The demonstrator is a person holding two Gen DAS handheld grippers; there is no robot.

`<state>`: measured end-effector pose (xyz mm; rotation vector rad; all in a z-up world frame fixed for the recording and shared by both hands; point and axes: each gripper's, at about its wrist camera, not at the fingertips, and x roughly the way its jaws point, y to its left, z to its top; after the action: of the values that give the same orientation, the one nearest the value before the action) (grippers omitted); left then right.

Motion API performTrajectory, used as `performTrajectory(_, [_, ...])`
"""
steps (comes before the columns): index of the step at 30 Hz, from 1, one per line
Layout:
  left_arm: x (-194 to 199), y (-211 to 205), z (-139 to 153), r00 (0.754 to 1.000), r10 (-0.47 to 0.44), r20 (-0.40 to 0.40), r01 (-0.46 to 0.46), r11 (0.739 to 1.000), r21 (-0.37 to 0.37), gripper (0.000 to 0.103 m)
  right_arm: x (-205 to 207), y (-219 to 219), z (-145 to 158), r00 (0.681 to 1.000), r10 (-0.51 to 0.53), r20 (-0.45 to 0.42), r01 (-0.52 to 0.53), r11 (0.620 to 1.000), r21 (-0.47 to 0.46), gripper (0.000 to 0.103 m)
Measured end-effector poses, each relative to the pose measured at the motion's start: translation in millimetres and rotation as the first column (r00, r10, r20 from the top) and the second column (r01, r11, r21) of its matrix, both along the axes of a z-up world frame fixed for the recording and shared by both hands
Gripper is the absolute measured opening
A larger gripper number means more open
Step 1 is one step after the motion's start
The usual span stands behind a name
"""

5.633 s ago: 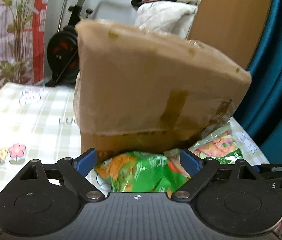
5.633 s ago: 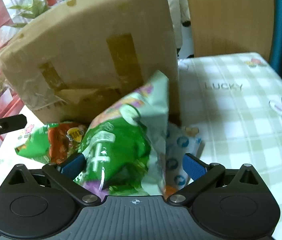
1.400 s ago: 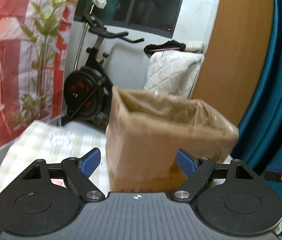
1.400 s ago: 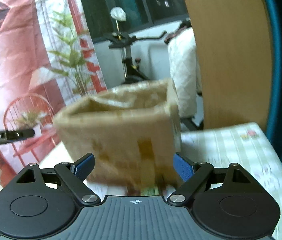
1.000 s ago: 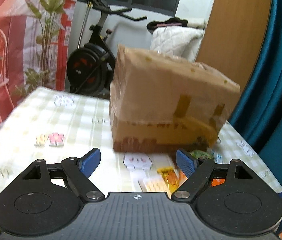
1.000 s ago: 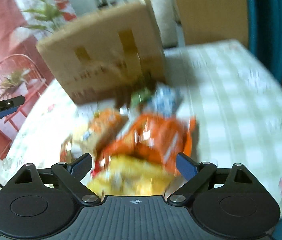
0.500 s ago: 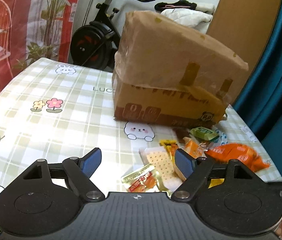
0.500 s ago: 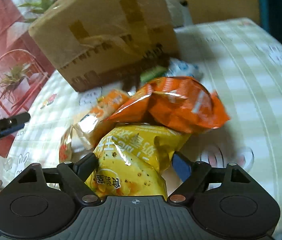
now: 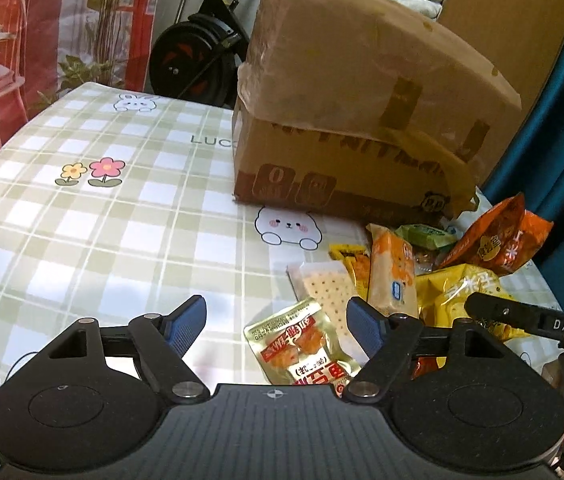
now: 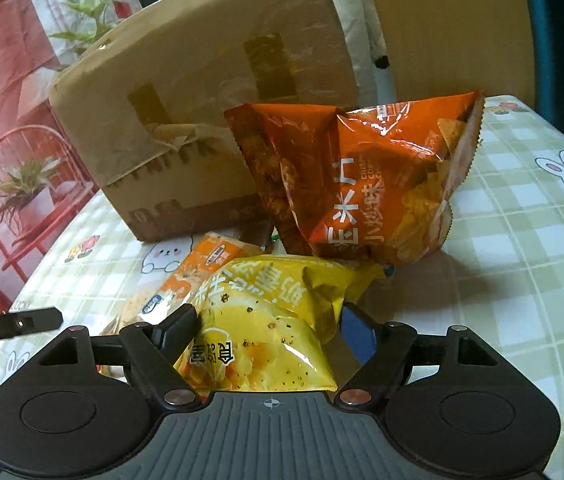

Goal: Organize snacks
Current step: 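Lower the left tool onto the gold pouch and close it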

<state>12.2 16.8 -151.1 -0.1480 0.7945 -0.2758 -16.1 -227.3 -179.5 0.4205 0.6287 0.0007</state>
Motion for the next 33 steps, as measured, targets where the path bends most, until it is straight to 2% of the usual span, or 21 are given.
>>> performTrajectory(15, [-1.9,-0.3,-1.2,1.0,0.004,-0.012,-0.004,1.0,-0.007,0.078,-0.1,2.0,-1.0,1.0,-0.006,0.0,0.006,1.0,-0.002,0.075])
performTrajectory(25, [-2.0,-16.8,-17.6,0.996,-0.028,-0.082,0.028,1.0,0.006,0.078,-4.5,1.0,-1.9,1.0,-0.018,0.007,0.018,1.0,0.007,0.074])
performTrajectory(30, [8.1,-26.0,-25.3,0.993,0.0,-0.116,-0.001,1.0,-0.003,0.078,-5.9,0.1,-2.6,1.0,-0.019,0.011,0.019,1.0,0.006,0.074])
performTrajectory(33, [11.8,-32.1,-28.5,0.993,0.018,-0.119,-0.015,1.0,0.026,0.079,-6.3,-0.1,-2.7,1.0,-0.018,0.012,0.018,1.0,0.005,0.074])
